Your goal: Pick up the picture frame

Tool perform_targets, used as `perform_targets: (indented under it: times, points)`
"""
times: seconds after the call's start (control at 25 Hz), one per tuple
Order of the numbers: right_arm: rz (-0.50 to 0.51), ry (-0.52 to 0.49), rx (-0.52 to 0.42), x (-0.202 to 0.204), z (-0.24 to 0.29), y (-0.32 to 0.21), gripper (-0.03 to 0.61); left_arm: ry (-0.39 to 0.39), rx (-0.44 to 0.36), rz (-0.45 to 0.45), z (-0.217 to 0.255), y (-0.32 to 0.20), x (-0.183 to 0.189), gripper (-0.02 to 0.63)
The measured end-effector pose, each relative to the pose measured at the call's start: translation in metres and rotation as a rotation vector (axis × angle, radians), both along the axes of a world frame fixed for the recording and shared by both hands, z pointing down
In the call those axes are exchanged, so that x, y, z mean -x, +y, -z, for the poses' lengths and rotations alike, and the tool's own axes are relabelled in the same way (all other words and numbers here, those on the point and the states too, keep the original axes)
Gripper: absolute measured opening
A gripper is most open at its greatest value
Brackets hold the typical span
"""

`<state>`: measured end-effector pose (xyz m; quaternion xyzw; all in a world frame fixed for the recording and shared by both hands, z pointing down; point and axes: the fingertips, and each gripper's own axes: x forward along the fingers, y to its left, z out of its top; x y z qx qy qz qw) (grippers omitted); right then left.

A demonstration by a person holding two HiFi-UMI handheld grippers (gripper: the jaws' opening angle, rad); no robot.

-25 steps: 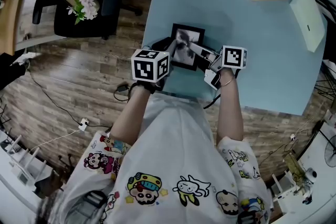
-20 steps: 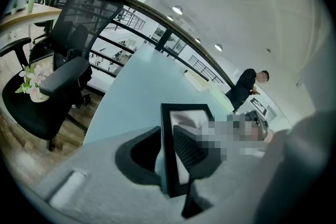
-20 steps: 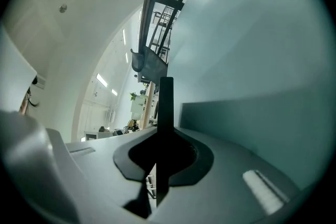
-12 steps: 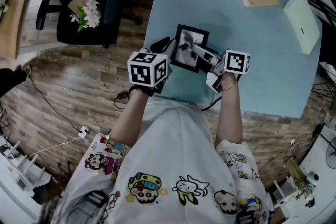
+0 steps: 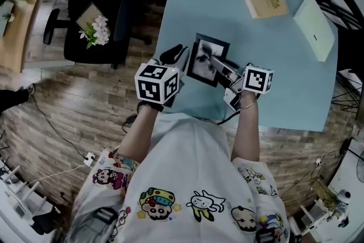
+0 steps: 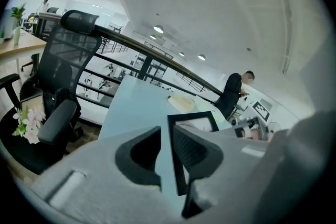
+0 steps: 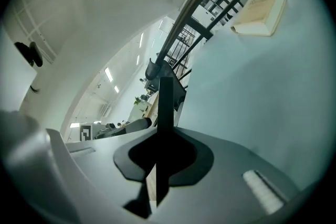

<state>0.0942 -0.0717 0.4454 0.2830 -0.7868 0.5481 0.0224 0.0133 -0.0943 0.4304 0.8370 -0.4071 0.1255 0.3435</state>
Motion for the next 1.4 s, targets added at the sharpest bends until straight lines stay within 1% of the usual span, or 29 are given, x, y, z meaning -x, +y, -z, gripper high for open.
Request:
perform_targets:
  times: [0.08, 0.24, 0.32, 0.52, 0.72, 0.8, 0.88, 1.04, 1.2, 1.4]
  points:
    - [-0.010, 0.021, -0.039, -0.006, 0.011, 0.000, 0.038, 0.001, -0.031, -0.005, 0.013, 0.000, -0.001, 0.072]
    - [-0.037, 0.031, -0.096, -0.014, 0.034, 0.002, 0.038, -0.001, -0.092, -0.016, 0.035, 0.001, -0.002, 0.072]
    - [-0.051, 0.055, -0.132, -0.019, 0.046, 0.004, 0.038, -0.004, -0.123, -0.021, 0.046, 0.003, -0.003, 0.072]
    - [-0.086, 0.095, -0.259, -0.034, 0.078, 0.007, 0.038, -0.021, -0.211, -0.034, 0.076, 0.011, -0.005, 0.072]
    - [-0.138, 0.189, -0.380, -0.048, 0.102, 0.011, 0.038, -0.070, -0.314, -0.056, 0.100, 0.022, -0.005, 0.049]
    - [-0.155, 0.238, -0.428, -0.051, 0.111, 0.014, 0.038, -0.087, -0.340, -0.065, 0.106, 0.026, -0.005, 0.044]
    - [-0.168, 0.291, -0.469, -0.054, 0.117, 0.019, 0.038, -0.095, -0.356, -0.067, 0.110, 0.030, -0.004, 0.038]
    - [-0.206, 0.402, -0.541, -0.058, 0.127, 0.026, 0.038, -0.111, -0.366, -0.059, 0.111, 0.035, -0.001, 0.001]
    - [-0.248, 0.530, -0.620, -0.062, 0.132, 0.030, 0.037, -0.108, -0.372, -0.080, 0.111, 0.041, -0.002, -0.002]
    - [-0.294, 0.615, -0.684, -0.069, 0.134, 0.039, 0.037, -0.111, -0.375, -0.098, 0.107, 0.049, -0.005, -0.002]
